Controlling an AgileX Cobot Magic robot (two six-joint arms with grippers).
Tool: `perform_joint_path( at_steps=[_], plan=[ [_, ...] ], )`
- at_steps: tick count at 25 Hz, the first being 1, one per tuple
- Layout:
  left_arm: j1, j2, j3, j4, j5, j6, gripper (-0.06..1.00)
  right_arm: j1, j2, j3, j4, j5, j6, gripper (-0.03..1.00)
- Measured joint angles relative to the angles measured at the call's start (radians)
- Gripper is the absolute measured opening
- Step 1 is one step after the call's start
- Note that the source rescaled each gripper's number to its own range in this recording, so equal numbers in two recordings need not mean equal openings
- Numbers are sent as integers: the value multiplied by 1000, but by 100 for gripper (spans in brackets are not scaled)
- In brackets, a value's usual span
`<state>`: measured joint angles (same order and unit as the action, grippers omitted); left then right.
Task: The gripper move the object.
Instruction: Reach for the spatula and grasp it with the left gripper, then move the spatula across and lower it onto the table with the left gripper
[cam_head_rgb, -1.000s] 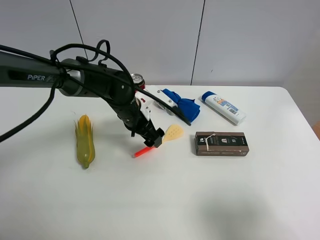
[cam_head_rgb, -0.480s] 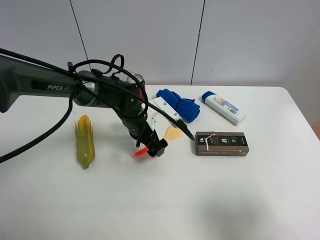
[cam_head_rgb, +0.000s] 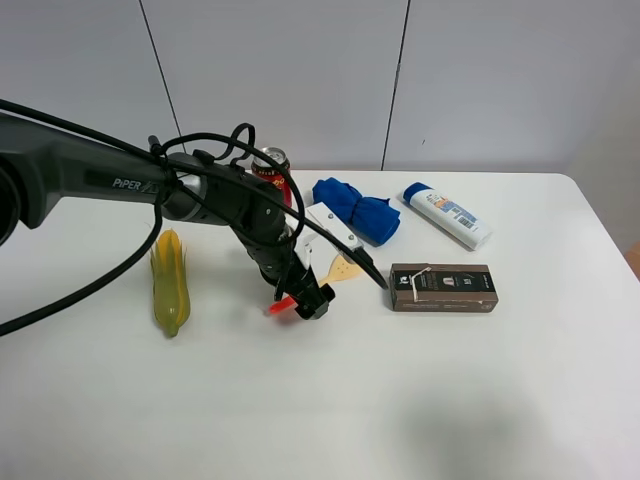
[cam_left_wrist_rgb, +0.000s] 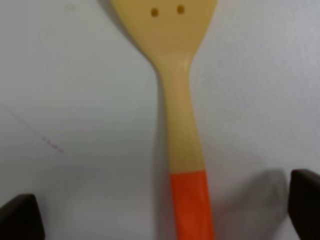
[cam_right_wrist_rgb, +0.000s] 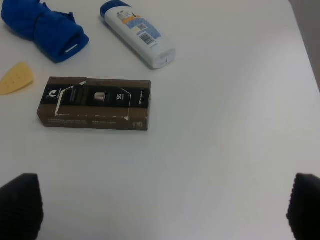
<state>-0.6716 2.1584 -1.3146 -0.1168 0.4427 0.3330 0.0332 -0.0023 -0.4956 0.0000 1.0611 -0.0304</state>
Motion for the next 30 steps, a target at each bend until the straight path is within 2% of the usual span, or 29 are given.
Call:
perform_joint_path(
  at_steps=[2,3,4,7,8,18,27,30],
  plan=[
    [0,0,0,0,0,0,85,0,0,0,0,0,0,100],
    [0,0,0,0,0,0,73,0,0,0,0,0,0,100],
    [0,0,0,0,-1,0,60,0,0,0,0,0,0,100],
    [0,0,0,1,1,0,11,0,0,0,0,0,0,100],
    [0,0,0,1,2,1,0,0,0,0,0,0,0,100],
    [0,-83,0,2,50,1,0,0,0,0,0,0,0,100],
    [2,-289,0,2,262,-2,0,0,0,0,0,0,0,100],
    [31,-335,0,1,307,-44,0,0,0,0,0,0,0,100]
  ],
)
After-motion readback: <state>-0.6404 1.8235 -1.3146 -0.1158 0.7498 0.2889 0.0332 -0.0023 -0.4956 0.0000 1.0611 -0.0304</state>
